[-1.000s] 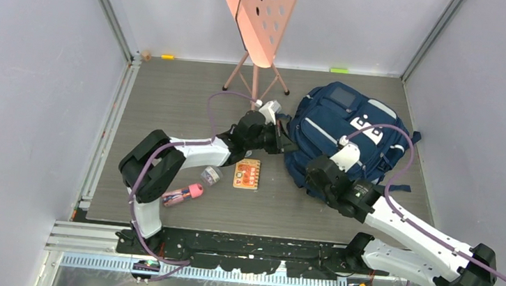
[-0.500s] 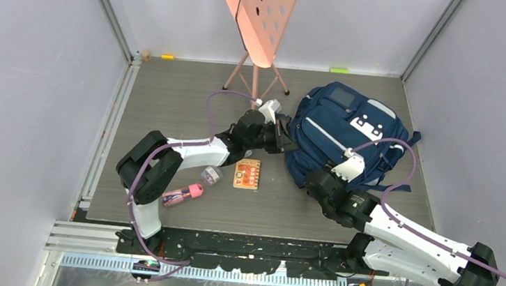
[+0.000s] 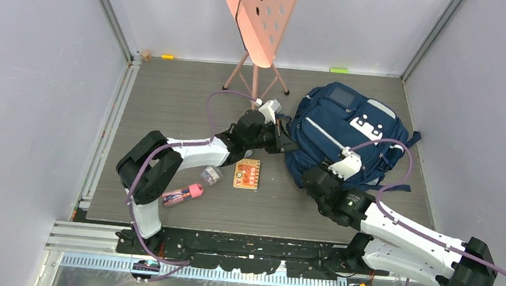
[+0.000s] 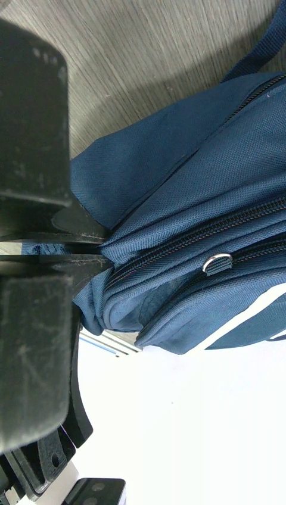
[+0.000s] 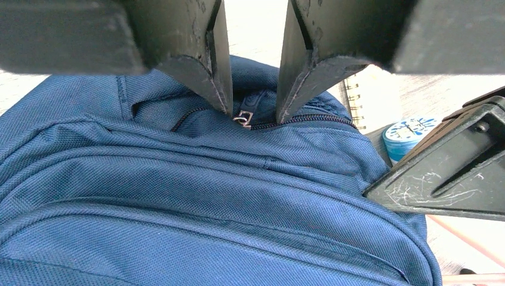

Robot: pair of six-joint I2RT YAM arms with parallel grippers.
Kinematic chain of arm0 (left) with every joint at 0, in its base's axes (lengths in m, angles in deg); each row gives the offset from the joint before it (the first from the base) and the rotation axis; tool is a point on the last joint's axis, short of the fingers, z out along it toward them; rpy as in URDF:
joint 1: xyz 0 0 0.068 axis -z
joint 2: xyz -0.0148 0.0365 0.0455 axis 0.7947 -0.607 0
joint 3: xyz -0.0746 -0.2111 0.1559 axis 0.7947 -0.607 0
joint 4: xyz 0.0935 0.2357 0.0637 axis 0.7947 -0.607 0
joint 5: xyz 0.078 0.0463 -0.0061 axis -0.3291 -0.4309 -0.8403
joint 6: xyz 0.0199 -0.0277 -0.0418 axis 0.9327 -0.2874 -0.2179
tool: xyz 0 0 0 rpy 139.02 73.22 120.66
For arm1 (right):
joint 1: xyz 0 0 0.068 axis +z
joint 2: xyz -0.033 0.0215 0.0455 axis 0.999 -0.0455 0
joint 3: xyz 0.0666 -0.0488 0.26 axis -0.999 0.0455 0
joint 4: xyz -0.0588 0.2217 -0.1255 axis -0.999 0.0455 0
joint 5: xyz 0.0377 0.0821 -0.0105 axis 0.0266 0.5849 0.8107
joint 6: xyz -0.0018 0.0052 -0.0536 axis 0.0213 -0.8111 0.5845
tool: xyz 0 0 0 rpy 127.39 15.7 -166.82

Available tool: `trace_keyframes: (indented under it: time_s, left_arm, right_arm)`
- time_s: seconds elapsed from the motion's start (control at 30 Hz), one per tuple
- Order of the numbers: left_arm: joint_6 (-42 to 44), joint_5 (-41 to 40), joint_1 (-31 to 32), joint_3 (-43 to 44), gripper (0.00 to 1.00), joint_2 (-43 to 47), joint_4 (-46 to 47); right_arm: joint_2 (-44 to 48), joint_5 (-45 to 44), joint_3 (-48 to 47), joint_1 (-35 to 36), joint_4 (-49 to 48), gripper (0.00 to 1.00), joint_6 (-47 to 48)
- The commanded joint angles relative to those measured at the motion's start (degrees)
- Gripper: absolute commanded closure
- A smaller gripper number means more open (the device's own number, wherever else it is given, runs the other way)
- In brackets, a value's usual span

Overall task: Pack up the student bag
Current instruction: Zip the student bag at the center of the board.

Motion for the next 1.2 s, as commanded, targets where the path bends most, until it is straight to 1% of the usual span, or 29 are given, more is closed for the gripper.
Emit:
trace_keyframes:
  time_s: [0.0,0.17,0.3,0.37,0.5,0.57,0.73,0.93,1.17]
  left_arm:
    - [-0.21,1.45,0.32,1.83,1.00,5.52,9.03]
    - [0.34,1.34,0.33,1.82,1.00,6.15,8.46]
    - [0.90,0.96,0.30,1.40,1.00,6.85,7.84]
    - [1.01,0.76,0.30,1.13,1.00,7.03,7.81]
    - [1.89,0.47,0.15,1.02,1.00,7.05,6.92]
    - [2.42,0.31,-0.32,0.89,1.00,6.93,6.18]
    - [4.79,0.08,-2.51,0.89,1.00,6.49,3.88]
    - [9.80,0.43,-4.60,3.65,1.00,4.52,-0.83]
    - [15.60,-1.36,-6.53,7.77,1.00,1.45,-6.41]
  right_arm:
    - [-1.50,-3.36,0.17,0.32,-2.77,0.63,-1.77]
    - [-3.65,-4.67,0.96,0.34,-1.25,0.67,-3.52]
    - [-4.65,-5.95,1.82,0.32,-1.14,0.73,-4.58]
    - [-4.87,-6.59,1.99,0.32,-1.11,0.79,-4.70]
    - [-4.80,-8.51,1.15,0.32,1.07,0.98,-5.49]
    - [-4.52,-10.10,0.28,0.32,3.85,0.99,-6.34]
    - [-1.92,-12.76,-0.49,0.37,11.25,1.00,-7.93]
    - [2.27,-12.78,1.54,0.34,17.87,1.00,-11.36]
    - [7.54,-12.77,2.39,0.32,23.70,1.00,-12.11]
